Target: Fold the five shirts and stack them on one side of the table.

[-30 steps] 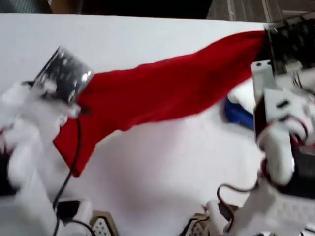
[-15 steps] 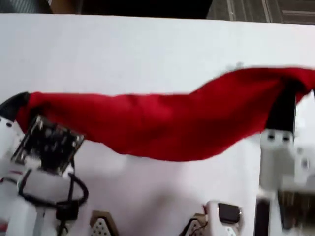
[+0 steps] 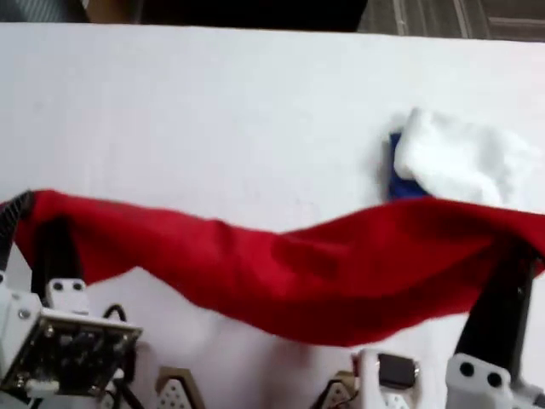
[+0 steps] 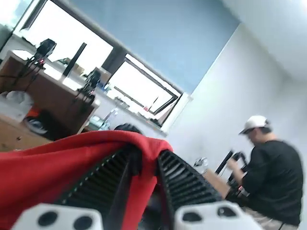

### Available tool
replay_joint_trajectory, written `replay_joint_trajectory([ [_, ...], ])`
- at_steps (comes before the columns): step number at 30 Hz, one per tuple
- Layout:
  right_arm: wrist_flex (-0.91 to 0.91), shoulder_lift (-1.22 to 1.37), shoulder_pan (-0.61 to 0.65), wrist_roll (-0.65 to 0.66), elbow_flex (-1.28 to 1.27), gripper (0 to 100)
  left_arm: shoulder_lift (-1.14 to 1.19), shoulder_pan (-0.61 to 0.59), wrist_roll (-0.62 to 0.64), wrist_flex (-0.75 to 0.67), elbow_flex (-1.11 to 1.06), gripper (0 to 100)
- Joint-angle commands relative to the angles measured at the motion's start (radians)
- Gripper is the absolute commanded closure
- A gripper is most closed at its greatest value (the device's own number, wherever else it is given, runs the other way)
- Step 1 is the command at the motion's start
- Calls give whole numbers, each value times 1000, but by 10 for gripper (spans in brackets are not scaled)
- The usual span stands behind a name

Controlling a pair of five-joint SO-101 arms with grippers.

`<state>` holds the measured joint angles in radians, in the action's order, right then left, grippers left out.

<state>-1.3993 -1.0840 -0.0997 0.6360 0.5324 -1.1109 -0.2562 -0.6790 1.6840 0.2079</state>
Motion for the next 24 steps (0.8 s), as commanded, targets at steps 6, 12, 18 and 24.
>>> replay_joint_trajectory([
  [6, 237, 108, 1, 107, 8, 978, -3, -5, 3, -40, -125, 974],
  [12, 232, 145, 1, 107, 11, 978, -6, -5, 3, -55, -153, 974],
  [18, 186, 87, 1, 107, 41, 978, -9, -6, 5, 5, -70, 974],
  [24, 137, 70, 8, 98, -18, 978, 0, -5, 2, 14, -77, 974],
])
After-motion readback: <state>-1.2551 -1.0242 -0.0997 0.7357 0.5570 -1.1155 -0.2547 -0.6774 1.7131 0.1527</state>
